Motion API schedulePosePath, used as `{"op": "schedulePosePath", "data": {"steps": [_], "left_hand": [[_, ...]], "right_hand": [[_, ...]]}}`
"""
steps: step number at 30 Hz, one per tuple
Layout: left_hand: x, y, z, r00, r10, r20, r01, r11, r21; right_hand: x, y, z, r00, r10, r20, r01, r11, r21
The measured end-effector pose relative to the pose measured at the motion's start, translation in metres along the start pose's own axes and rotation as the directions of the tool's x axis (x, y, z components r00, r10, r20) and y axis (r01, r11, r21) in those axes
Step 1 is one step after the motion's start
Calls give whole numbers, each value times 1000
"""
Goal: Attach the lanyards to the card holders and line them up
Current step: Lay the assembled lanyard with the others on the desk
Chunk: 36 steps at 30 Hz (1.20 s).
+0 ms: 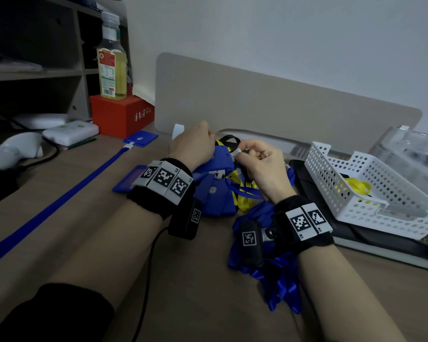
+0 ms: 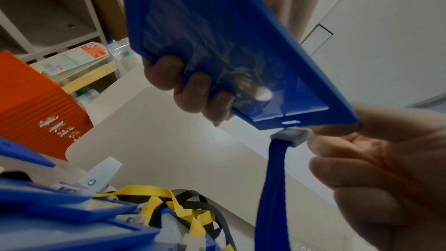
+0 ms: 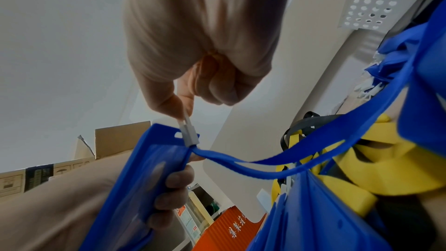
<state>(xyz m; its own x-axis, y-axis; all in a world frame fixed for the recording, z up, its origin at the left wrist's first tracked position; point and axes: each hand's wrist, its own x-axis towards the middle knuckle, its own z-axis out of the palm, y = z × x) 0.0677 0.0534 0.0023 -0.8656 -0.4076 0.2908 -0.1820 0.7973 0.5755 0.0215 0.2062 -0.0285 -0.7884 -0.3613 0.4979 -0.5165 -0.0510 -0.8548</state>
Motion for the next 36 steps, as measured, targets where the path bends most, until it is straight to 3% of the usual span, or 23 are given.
{"op": "schedulePosePath", "data": {"steps": [5, 11, 16, 23, 30, 36], "left_hand": [[-3, 2, -2, 1000, -18, 12, 19, 1000, -16], [-3, 3, -4, 1000, -3, 3, 3, 997, -80], [-2, 2, -4, 1000, -24, 6, 24, 994, -107], [-4, 4, -5, 1000, -15, 18, 17, 995, -103], [0, -2, -5, 996, -88, 34, 93, 970, -223], [1, -2, -3, 997, -78, 16, 80, 981, -175]], "right_hand": [[0, -1, 1, 1000, 9, 16, -9, 1000, 5], [-4, -1, 6, 996, 84, 16, -85, 977, 194], [-5, -3, 9, 991, 130, 8, -128, 965, 228], [-7, -5, 16, 997, 78, 5, -77, 984, 161], [-4, -7, 11, 992, 117, 42, -121, 983, 137], [-5, -5, 9, 991, 131, 40, -134, 984, 117]]}}
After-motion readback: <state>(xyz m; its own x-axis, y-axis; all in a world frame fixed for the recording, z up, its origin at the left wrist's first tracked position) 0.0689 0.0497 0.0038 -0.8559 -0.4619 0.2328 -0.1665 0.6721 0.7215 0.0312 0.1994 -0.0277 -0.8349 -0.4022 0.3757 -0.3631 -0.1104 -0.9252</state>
